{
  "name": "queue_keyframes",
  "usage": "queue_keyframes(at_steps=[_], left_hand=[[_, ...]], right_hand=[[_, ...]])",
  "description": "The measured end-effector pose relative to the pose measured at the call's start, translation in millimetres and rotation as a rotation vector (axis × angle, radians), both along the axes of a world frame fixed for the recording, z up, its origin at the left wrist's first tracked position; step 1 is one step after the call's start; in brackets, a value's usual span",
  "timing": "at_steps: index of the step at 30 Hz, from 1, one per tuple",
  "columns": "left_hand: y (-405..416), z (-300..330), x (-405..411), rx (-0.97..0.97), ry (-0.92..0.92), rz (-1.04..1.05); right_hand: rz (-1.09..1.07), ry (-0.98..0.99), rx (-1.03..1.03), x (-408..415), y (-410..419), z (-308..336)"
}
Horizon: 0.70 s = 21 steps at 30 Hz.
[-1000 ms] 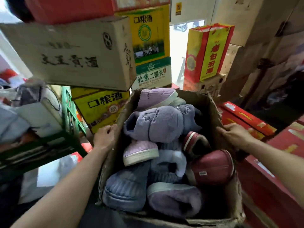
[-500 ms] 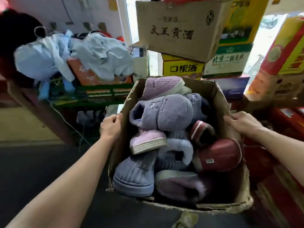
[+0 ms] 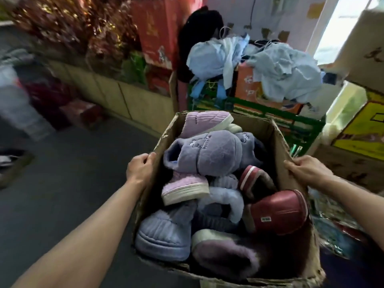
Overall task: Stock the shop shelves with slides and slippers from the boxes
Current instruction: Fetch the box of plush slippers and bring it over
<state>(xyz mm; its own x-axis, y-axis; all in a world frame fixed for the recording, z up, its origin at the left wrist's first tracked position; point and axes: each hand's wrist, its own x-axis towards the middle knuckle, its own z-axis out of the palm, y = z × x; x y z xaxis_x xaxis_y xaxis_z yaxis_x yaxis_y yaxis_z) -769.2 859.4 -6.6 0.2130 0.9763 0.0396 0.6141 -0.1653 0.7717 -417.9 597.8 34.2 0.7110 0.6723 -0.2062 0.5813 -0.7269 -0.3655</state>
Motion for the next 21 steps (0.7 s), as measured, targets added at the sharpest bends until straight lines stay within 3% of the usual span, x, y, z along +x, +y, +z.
queue_keyframes(at_steps=[12,21], left_hand=[[186.1,-18.3,-173.0,-0.048,0.054,0.416],[313.6,-15.1,-310.5,-0.040,-0.080,0.702]], right_hand=[[0.395,0.013,-0.040,-92.2,350.1,-4.4],[0.674,-0.043,-0.043,-225.3,619.6,4.4]])
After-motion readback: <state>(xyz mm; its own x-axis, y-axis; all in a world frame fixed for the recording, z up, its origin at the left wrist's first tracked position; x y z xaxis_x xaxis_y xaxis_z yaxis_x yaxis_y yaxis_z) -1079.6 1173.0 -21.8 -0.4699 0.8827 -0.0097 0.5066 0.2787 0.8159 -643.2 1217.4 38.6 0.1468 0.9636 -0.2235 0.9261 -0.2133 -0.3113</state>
